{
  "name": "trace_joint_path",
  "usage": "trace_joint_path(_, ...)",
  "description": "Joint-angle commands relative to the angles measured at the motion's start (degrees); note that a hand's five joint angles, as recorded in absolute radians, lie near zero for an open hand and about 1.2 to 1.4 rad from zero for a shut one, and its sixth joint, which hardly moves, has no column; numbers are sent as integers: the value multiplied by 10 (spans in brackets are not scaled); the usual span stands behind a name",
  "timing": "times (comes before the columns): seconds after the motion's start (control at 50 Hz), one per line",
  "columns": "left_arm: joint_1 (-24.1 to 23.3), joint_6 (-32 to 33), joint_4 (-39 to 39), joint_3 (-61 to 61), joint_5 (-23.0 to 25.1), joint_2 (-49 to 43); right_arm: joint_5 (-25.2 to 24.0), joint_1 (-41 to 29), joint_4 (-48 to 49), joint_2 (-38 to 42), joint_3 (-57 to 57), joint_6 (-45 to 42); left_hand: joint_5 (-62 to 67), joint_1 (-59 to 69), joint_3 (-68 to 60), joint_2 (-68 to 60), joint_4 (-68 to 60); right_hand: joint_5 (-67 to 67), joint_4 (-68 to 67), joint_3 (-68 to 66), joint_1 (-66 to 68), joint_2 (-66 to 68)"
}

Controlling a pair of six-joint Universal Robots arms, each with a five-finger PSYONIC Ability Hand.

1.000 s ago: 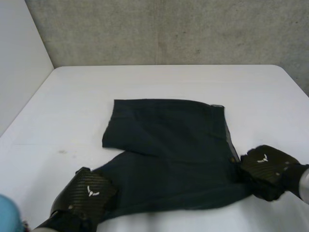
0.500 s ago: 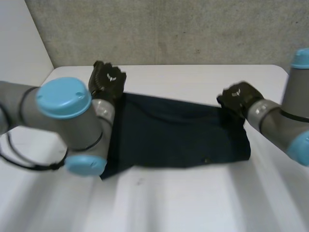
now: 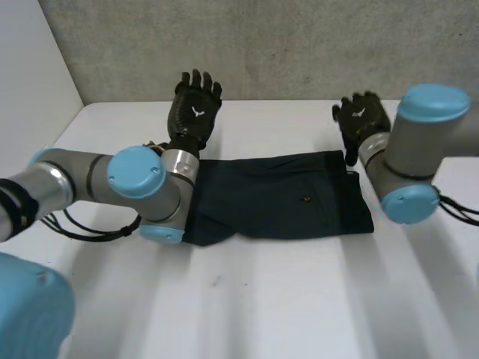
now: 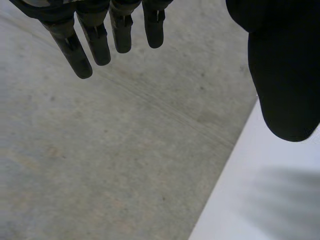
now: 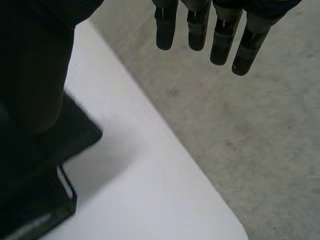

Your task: Fold the shorts.

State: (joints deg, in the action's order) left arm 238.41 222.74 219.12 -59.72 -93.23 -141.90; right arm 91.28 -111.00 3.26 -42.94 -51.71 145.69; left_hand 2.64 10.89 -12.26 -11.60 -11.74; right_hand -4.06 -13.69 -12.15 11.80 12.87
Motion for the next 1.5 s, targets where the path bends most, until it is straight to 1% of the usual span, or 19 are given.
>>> trace_joint_path(0.02, -1, -77, -13, -186, -10, 161, -67, 4, -32, -183, -196, 85, -26, -9, 23, 16, 17, 0, -4, -19, 23, 12)
trace_joint_path(0.06, -1, -110, -33, -224, -10, 189, -99, 12, -40, -210, -258, 90, -24, -7, 21, 14, 15, -57, -61, -77, 80, 69)
trace_joint_path(0.14, -4, -196, -113, -283, -9, 243, -128, 41, -35, -225, -340, 96, -23, -5, 19, 12, 14, -95, -98, -114, 117, 107)
trace_joint_path(0.16, -6, -230, -146, -297, -8, 257, -131, 46, -31, -226, -354, 96, -23, -5, 19, 12, 14, -98, -102, -117, 121, 110)
trace_joint_path(0.26, -5, -319, -222, -316, -7, 273, -139, 67, 37, -223, -414, 93, -21, -3, 17, 10, 12, -128, -132, -147, 151, 140)
trace_joint_path(0.36, 1, -360, -240, -333, -6, 273, -143, 84, 144, -179, -432, 89, -18, 0, 14, 7, 9, -162, -166, -181, 185, 174)
trace_joint_path(0.5, 11, -365, -238, -348, -6, 275, -145, 100, 161, -140, -420, 86, -18, 0, 14, 7, 9, -233, -236, -252, 255, 244)
trace_joint_path(0.54, 10, -365, -237, -350, -6, 275, -152, 100, 160, -124, -415, 80, -18, 0, 14, 7, 9, -338, -342, -357, 361, 350)
trace_joint_path(0.58, 9, -365, -237, -351, -6, 275, -158, 101, 161, -121, -414, 77, -18, 0, 14, 7, 9, -588, -592, -607, 611, 600)
trace_joint_path(0.6, 9, -365, -236, -351, -6, 275, -161, 101, 161, -123, -413, 78, -18, 0, 14, 7, 9, -659, -662, -678, 681, 671)
trace_joint_path(0.72, 8, -365, -236, -358, -6, 282, -184, 119, 155, -144, -418, 79, -19, -2, 15, 9, 10, -659, -663, -678, 682, 671)
trace_joint_path(0.86, 7, -365, -230, -363, -6, 287, -224, 128, 106, -163, -424, 76, -19, -2, 15, 9, 10, -659, -663, -678, 682, 671)
trace_joint_path(0.88, 7, -365, -229, -363, -6, 287, -227, 130, 102, -166, -423, 77, -19, -2, 15, 9, 10, -523, -527, -542, 546, 535)
trace_joint_path(0.9, 7, -365, -228, -363, -7, 287, -232, 133, 96, -171, -426, 80, -18, 0, 14, 7, 9, -267, -271, -286, 290, 279)
trace_joint_path(1.02, 10, -365, -227, -368, -7, 287, -244, 147, 96, -183, -427, 78, -18, 0, 14, 7, 9, -209, -213, -228, 232, 221)
trace_joint_path(1.18, 10, -365, -227, -370, -7, 291, -267, 148, 99, -175, -424, 78, -18, 0, 14, 7, 9, -201, -204, -220, 223, 213)
trace_joint_path(1.38, 10, -365, -215, -371, -7, 290, -267, 142, 115, -110, -391, 80, -18, 0, 14, 7, 9, -233, -236, -252, 255, 245)
trace_joint_path(1.46, 10, -365, -212, -372, -7, 290, -266, 143, 111, -90, -371, 84, -18, 0, 14, 7, 9, -363, -367, -383, 386, 375)
trace_joint_path(1.5, 10, -365, -212, -372, -7, 290, -266, 143, 110, -89, -366, 82, -18, 0, 14, 7, 9, -531, -535, -550, 554, 543)
